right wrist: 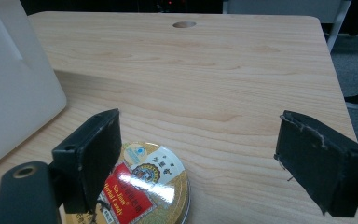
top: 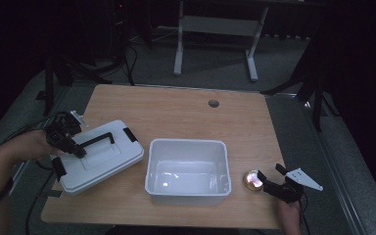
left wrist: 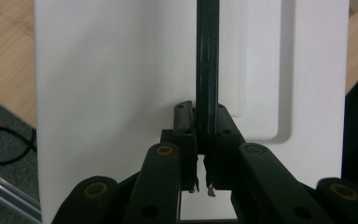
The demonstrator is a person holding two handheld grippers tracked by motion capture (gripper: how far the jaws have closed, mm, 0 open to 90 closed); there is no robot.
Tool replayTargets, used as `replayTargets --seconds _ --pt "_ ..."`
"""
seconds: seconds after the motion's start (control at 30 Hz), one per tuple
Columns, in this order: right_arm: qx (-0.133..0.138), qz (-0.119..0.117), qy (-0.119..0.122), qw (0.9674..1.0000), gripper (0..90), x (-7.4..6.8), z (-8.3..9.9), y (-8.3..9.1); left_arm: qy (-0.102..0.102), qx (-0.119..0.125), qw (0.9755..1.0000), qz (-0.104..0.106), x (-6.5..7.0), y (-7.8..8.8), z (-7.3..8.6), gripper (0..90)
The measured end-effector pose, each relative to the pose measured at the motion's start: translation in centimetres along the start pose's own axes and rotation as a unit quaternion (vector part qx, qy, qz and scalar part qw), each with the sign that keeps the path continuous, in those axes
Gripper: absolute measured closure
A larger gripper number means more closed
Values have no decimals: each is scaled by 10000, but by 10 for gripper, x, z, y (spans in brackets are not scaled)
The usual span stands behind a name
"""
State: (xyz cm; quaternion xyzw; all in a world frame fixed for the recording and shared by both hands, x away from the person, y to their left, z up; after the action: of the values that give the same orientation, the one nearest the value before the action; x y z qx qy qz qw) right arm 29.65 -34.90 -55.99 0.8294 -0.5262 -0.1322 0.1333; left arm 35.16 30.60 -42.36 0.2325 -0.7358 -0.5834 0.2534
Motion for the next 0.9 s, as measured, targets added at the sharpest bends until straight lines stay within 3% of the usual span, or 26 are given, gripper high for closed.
replayTargets --seconds 0.07,0.13,0.27,0.33,0.37,0.53,0.67,0.77,0.8,0.87,0.9 --pt "-7 7 19 10000 139 0 0 0 47 -69 10000 35 -3 -16 -1 832" --pt "-8 8 22 10000 139 0 0 0 77 -102 9999 74 -4 -20 -2 832" --pt "17 8 12 10000 139 0 0 0 133 -103 9996 220 -8 -45 -2 832" --pt "21 3 9 10000 139 0 0 0 133 -103 9996 220 -8 -45 -2 832" --pt "26 -21 -26 10000 139 1 0 0 118 -193 9993 313 -9 -61 -1 832" --pt "0 -41 -29 10000 138 2 0 0 184 -99 9988 453 -11 -77 2 831" --pt "2 -94 -137 9999 139 4 0 0 161 -204 9986 454 -14 -91 5 830" --pt "-57 -117 -97 9999 138 5 -1 -1 198 -107 9988 435 -15 -90 6 823" --pt "-102 -158 -68 9998 138 5 -1 -1 203 -73 9988 433 -15 -89 6 776" --pt "-201 -324 2 9993 138 6 -2 -1 197 -12 9992 343 -16 -87 6 549" --pt "-265 -411 33 9988 138 7 -3 0 256 56 9992 298 -16 -86 6 491"
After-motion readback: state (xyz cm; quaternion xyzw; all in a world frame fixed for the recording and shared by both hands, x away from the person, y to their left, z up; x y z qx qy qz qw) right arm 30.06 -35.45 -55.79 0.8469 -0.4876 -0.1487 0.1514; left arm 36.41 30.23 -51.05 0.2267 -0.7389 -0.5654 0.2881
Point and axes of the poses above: each handheld gripper's, and its own axes: y roughly backward along the jaws, z roughly out of its underside, x roughly to its right, the point moved 2 cm from there along -y, roughly forward along the jaws
